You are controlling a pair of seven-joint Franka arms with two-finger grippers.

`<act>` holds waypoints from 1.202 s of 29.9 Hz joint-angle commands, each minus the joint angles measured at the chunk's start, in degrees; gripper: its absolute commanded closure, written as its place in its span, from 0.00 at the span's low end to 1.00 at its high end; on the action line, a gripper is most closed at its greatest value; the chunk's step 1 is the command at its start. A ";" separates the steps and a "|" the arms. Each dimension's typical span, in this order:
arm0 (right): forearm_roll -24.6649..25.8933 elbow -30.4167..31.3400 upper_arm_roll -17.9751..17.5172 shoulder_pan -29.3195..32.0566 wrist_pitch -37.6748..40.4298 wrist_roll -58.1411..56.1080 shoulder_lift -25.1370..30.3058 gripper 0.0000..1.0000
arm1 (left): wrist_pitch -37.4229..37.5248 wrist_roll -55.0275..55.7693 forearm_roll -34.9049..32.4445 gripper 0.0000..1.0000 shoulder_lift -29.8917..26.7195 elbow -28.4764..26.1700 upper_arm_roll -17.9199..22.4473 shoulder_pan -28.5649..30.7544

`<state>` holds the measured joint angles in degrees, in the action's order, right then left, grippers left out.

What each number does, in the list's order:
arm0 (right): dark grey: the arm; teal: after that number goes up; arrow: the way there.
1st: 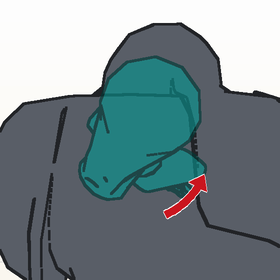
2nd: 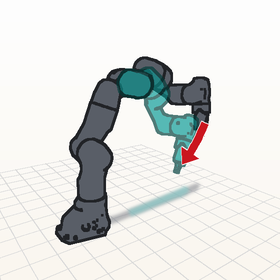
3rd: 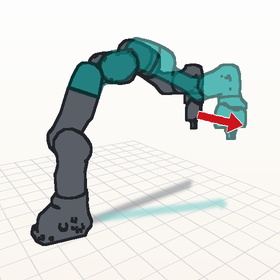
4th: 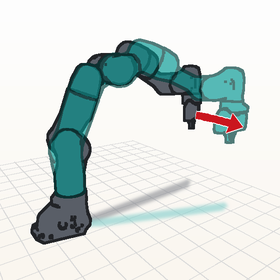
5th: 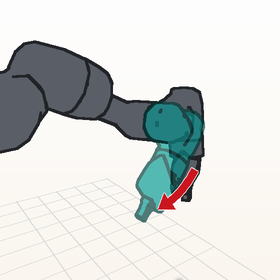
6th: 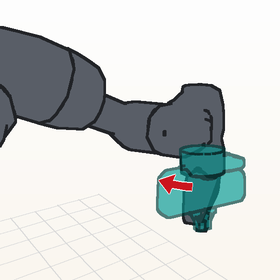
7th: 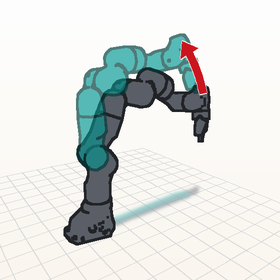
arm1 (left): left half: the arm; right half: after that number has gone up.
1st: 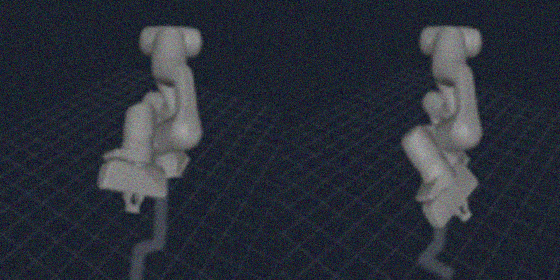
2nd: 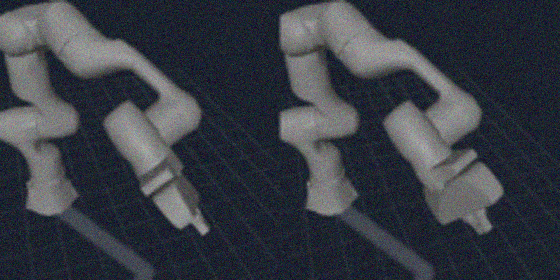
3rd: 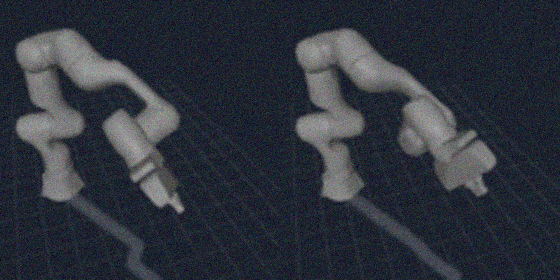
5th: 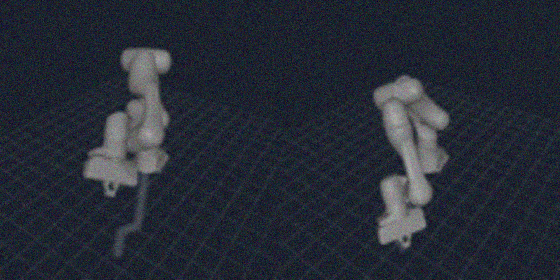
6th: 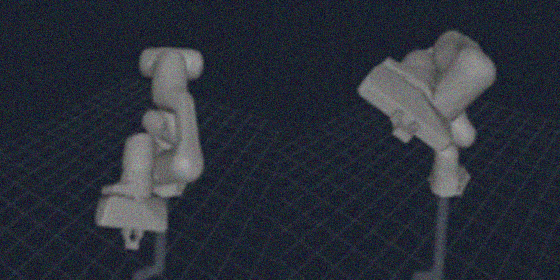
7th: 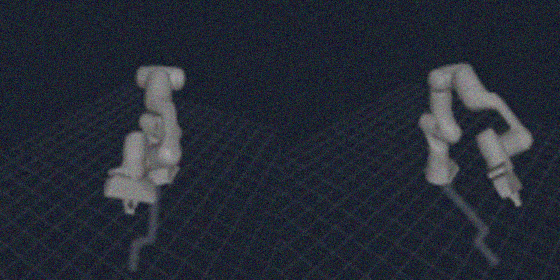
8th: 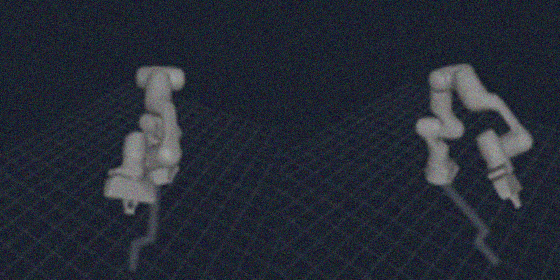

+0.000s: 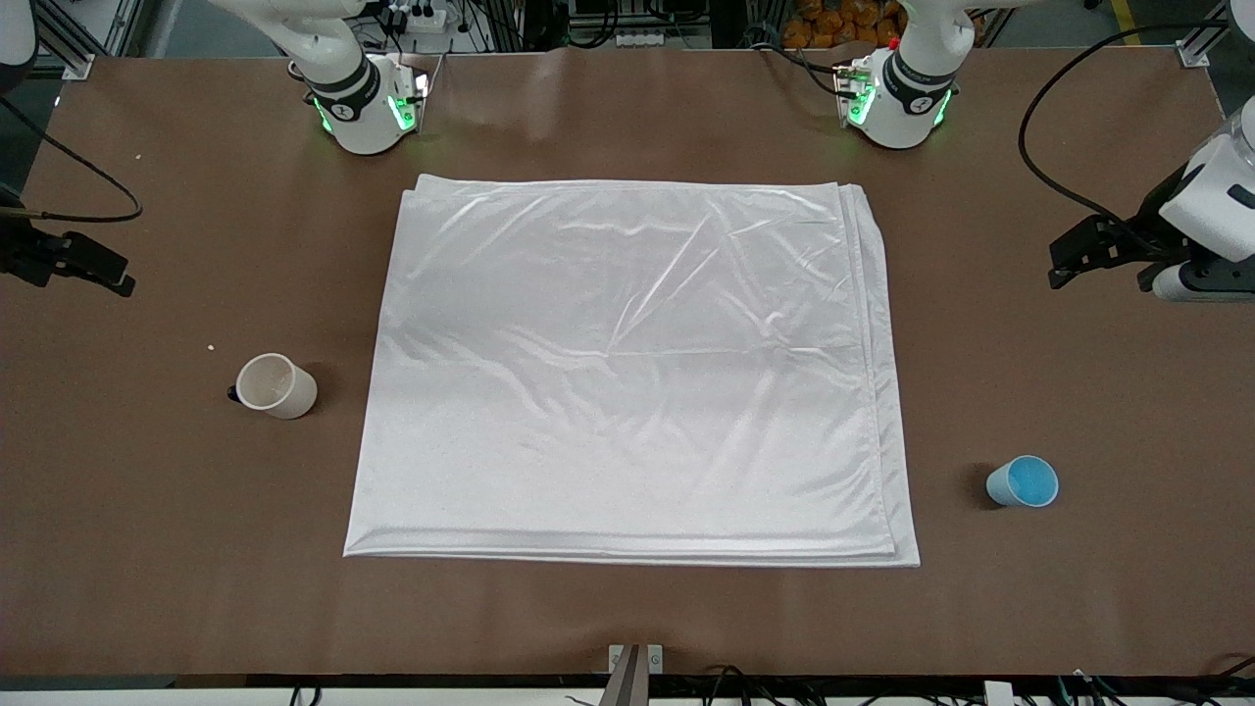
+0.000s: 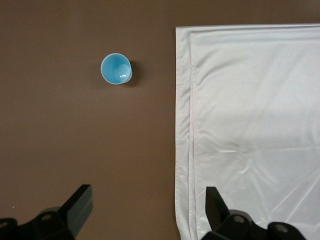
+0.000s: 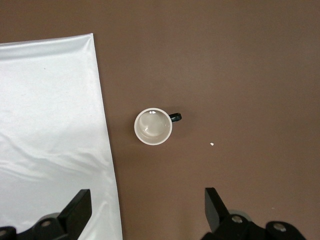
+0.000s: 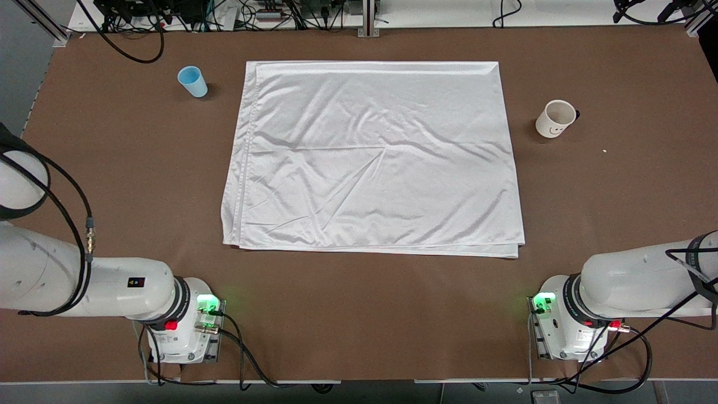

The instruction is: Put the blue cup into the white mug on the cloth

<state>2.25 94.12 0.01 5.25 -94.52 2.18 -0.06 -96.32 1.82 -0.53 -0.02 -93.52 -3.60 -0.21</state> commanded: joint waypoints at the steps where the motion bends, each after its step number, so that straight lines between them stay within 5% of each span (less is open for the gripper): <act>1: -0.93 -0.60 -0.28 0.64 -0.05 0.98 -0.21 0.00 | 0.78 -0.85 0.70 0.00 -0.16 -0.08 0.08 0.12; 16: -1.02 -0.51 -0.36 0.46 -1.02 -0.33 -0.64 0.00 | 0.78 -0.24 0.70 0.00 0.28 0.36 0.08 -0.14; 23: -6.03 0.80 -0.19 2.57 -1.02 -0.86 -0.64 0.00 | 0.69 -0.77 0.70 0.00 0.72 0.18 0.17 0.21; 36: -5.59 3.70 -0.19 2.84 -1.54 -6.40 -0.64 0.00 | -5.19 -1.03 -0.18 0.00 8.27 0.71 0.61 3.29</act>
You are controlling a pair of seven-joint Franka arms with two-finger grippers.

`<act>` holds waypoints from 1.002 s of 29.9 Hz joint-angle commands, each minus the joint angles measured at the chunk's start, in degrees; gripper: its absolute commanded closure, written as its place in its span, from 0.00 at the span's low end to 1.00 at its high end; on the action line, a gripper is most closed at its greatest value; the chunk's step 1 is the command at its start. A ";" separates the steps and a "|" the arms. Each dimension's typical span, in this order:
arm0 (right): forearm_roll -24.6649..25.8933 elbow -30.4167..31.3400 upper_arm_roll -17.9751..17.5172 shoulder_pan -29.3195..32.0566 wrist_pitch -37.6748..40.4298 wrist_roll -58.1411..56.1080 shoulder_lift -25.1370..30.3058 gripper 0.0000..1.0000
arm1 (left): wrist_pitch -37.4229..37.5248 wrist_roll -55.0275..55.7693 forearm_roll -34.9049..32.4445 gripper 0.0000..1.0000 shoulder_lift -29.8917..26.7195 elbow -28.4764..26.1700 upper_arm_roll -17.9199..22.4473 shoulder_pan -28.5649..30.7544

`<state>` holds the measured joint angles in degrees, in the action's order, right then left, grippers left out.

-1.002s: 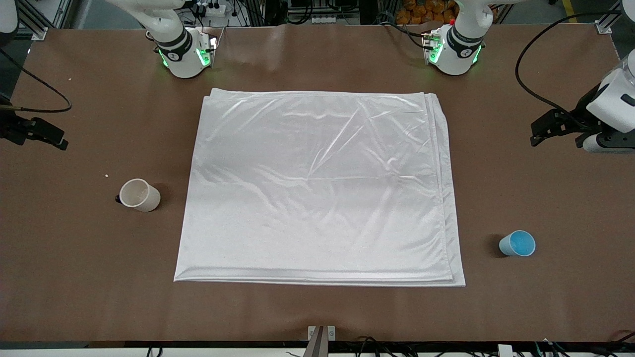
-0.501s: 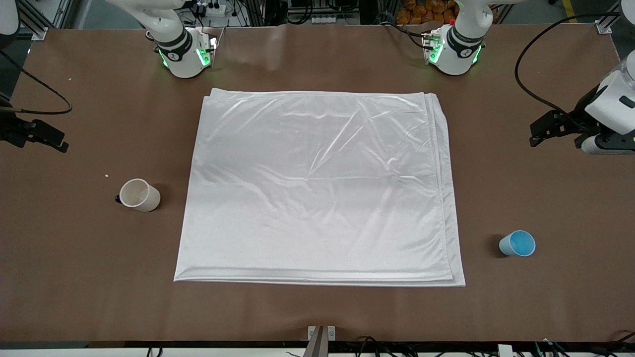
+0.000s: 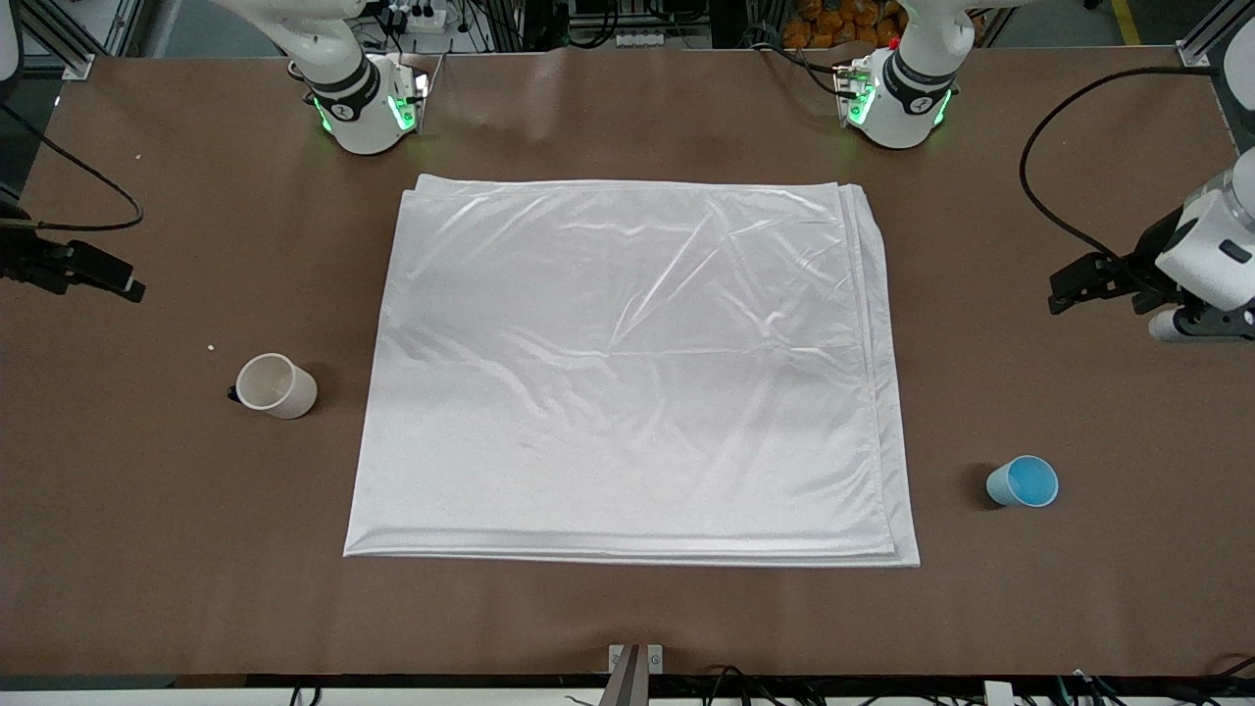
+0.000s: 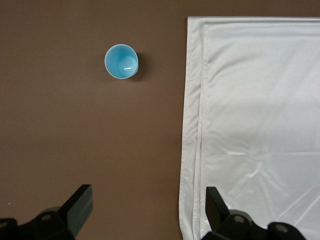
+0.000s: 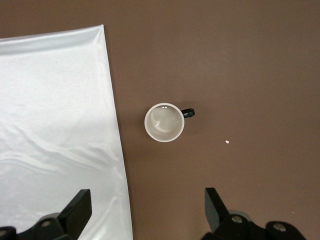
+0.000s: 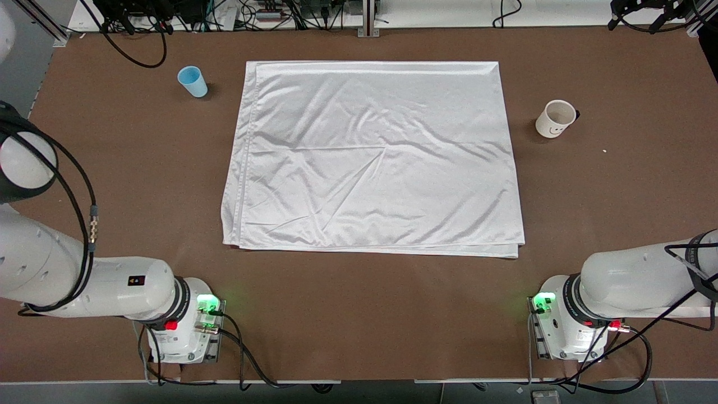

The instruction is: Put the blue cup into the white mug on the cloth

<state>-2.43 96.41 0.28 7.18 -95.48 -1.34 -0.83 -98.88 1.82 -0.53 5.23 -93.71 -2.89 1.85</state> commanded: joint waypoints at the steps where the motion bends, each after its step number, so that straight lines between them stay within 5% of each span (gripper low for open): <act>1: -0.73 1.76 -0.45 0.91 -1.11 -2.88 0.13 0.00 | -3.24 -1.03 -0.18 0.00 3.73 0.98 -0.10 1.31; 16: 0.23 7.30 -0.45 2.14 -3.04 -26.94 -0.05 0.00 | -8.51 -7.79 -1.41 0.00 17.53 7.93 0.25 4.56; 30: 1.38 8.27 -0.54 1.61 -6.12 -52.27 -4.79 0.00 | -20.11 -8.68 -2.02 0.00 27.02 8.02 0.51 5.62</act>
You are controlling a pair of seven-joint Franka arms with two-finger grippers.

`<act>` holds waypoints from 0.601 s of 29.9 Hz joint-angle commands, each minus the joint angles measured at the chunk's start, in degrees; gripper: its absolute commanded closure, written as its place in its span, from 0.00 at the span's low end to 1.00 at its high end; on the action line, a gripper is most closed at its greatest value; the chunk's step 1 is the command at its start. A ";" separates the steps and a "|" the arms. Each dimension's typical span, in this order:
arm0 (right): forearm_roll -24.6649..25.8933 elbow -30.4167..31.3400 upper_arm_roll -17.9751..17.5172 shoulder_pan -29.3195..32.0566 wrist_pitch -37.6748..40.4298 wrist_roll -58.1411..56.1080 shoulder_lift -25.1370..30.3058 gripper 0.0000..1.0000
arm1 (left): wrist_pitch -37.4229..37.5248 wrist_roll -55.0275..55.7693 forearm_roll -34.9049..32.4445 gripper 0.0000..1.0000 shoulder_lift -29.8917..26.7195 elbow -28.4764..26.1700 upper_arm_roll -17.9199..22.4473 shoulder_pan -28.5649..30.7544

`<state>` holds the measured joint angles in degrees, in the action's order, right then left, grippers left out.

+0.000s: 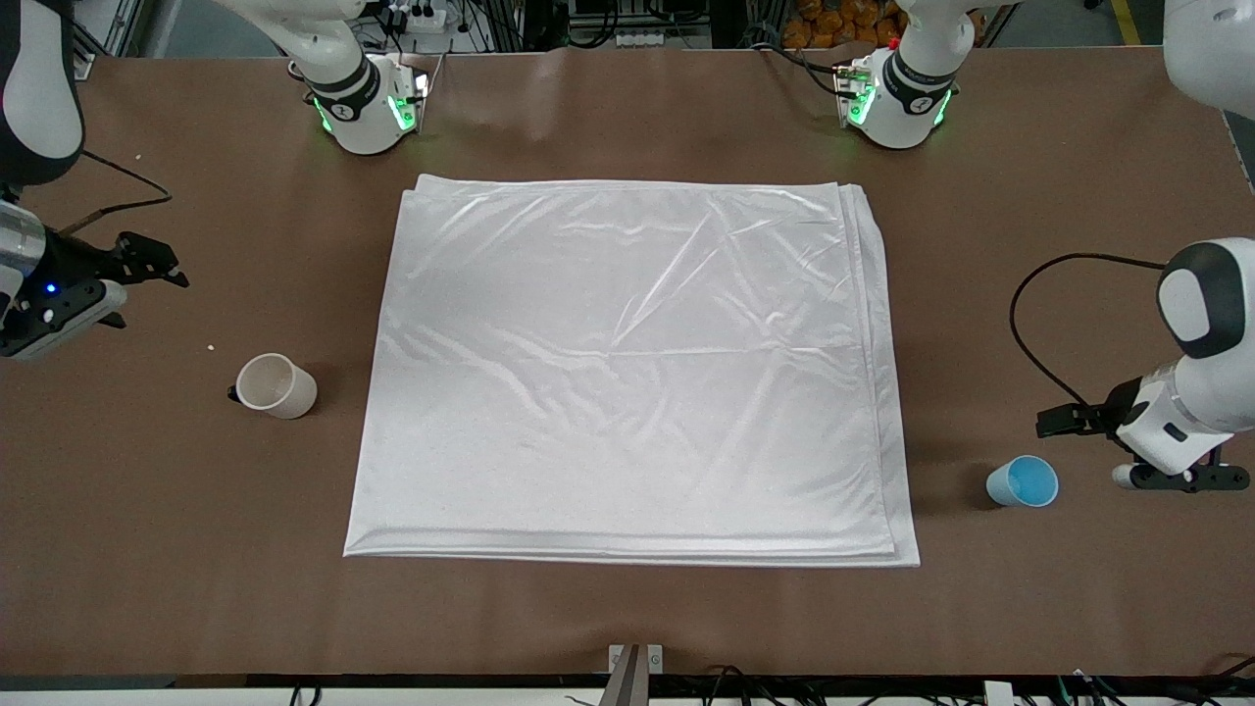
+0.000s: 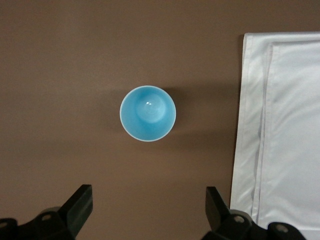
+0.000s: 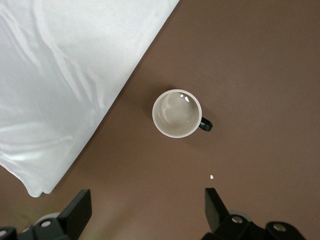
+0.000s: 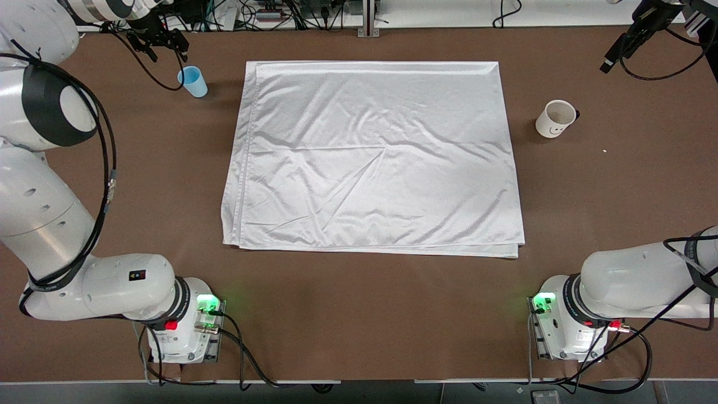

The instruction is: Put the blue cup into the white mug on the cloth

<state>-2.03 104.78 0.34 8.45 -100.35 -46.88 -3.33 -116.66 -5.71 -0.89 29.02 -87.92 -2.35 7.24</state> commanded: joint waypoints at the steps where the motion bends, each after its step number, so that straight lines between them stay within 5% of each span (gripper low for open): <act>1: 0.97 -0.11 -0.61 0.34 -1.69 -7.43 -2.81 0.00 | -3.21 -1.66 -1.66 0.00 3.85 2.23 0.15 0.31; 18: 2.73 4.55 -0.61 0.78 -15.49 -37.12 -9.32 0.00 | -14.74 -9.23 -1.39 0.00 10.71 2.41 1.47 3.04</act>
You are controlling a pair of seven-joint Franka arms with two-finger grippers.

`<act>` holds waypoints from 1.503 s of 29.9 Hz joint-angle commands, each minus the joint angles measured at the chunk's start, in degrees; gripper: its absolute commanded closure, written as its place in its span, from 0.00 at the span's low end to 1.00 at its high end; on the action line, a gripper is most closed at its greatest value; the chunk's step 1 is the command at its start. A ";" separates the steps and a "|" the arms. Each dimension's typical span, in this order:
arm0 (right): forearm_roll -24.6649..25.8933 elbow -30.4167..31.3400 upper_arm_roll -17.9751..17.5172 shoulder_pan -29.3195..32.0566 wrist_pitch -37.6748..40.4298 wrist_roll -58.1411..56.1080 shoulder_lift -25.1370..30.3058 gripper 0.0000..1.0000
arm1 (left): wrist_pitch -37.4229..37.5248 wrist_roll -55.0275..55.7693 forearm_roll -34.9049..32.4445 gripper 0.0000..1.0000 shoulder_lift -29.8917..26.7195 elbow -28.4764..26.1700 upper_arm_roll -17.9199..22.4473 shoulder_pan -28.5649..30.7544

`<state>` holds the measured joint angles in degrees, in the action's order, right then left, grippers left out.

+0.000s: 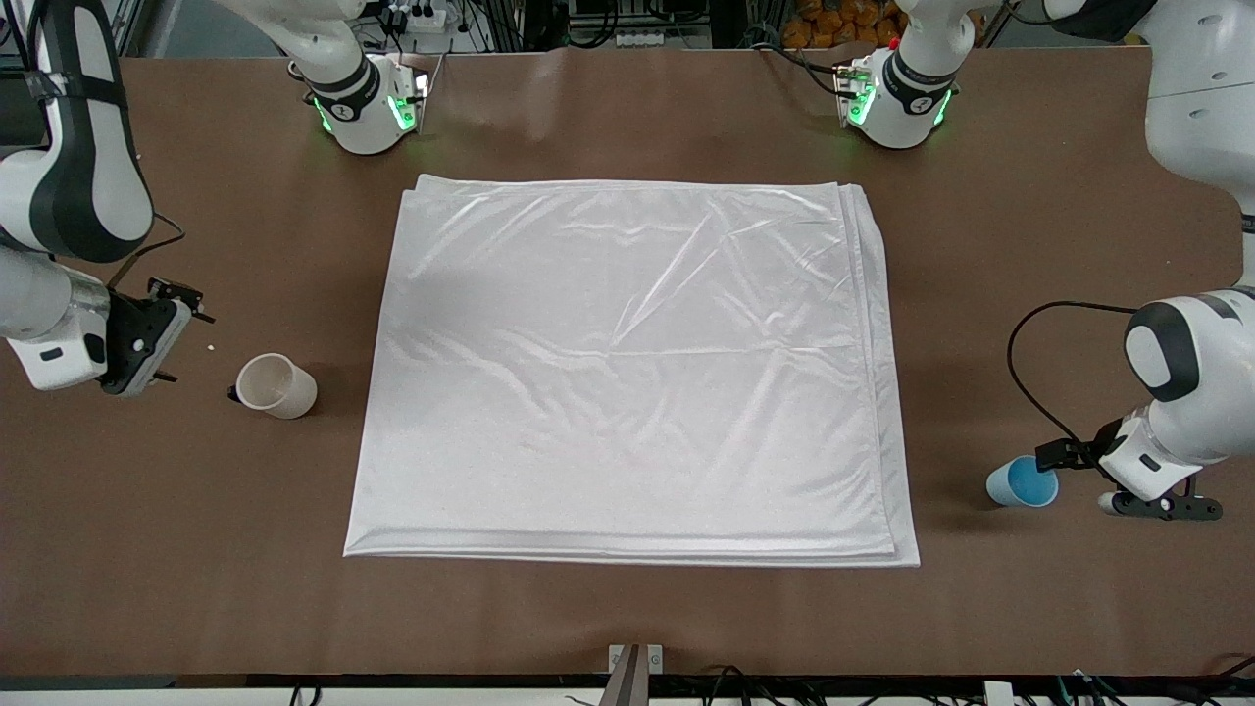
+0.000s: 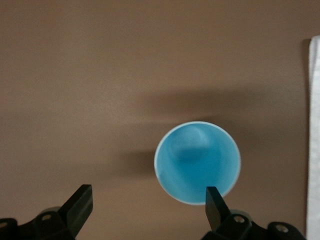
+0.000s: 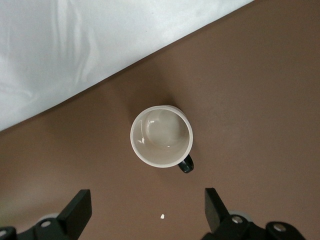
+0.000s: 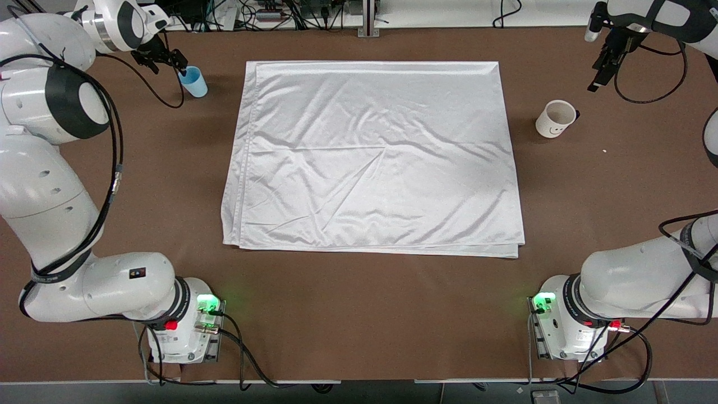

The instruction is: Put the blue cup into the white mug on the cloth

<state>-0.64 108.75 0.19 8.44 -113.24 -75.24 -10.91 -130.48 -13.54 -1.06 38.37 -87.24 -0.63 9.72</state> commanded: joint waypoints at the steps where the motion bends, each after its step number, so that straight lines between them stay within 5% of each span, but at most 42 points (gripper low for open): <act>1: 1.52 0.58 -0.45 0.88 -3.47 -10.78 -2.36 0.00 | -1.09 -1.40 -1.22 0.00 1.53 1.81 -0.25 0.56; 13: 1.78 0.23 -0.36 3.78 -13.85 -33.38 -9.39 0.00 | -4.16 -2.01 -1.22 0.00 3.91 1.72 -0.25 0.47; 22: 1.43 0.76 -0.45 5.45 -17.54 -39.02 -12.39 0.00 | -4.16 -1.84 -1.31 0.00 4.26 1.72 -0.25 0.21; 31: 1.26 2.42 -0.45 6.59 -20.52 -39.54 -13.88 0.01 | -4.16 2.54 -0.61 0.82 4.26 1.46 -0.34 -0.41; 34: 1.26 4.18 -0.45 7.21 -23.25 -39.54 -13.88 0.02 | -4.16 6.33 -0.78 0.99 4.26 1.37 -0.42 -0.76; 45: 0.90 8.14 -0.71 7.12 -26.51 -39.54 -13.88 0.02 | -4.16 9.24 -0.61 1.00 4.70 1.46 -0.42 -1.81</act>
<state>0.33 115.30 0.44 14.52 -138.67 -113.81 -25.34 -134.66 -5.82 -1.06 42.42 -86.87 -1.20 7.92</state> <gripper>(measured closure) 0.018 0.952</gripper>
